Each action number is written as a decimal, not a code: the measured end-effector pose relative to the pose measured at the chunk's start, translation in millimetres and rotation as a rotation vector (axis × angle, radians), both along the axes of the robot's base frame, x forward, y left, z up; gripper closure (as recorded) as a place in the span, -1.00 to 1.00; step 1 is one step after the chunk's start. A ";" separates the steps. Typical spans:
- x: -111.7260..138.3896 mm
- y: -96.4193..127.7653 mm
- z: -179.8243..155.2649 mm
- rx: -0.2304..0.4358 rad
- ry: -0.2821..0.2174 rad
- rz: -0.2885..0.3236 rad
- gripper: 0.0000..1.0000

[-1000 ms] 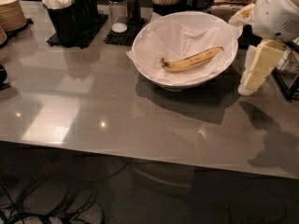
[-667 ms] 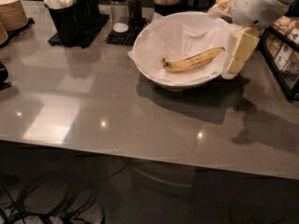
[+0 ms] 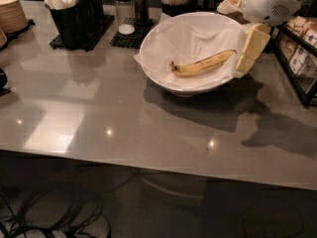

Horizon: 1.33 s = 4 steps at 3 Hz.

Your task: Pick banana from white bowl

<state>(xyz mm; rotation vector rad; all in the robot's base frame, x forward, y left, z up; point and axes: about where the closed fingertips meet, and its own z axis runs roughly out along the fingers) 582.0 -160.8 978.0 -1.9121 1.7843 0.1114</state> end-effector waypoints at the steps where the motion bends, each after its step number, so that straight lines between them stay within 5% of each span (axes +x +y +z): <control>1: 27.8 18.3 -20.7 0.027 0.023 0.048 -1.00; 2: 63.7 41.4 -38.8 0.044 0.042 0.116 -1.00; 3: 73.9 43.6 -35.5 0.056 0.020 0.111 -1.00; 4: 73.8 43.6 -35.5 0.056 0.020 0.111 -0.71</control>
Offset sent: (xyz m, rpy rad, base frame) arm 0.1133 0.0629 -0.0480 0.0592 0.0747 0.2127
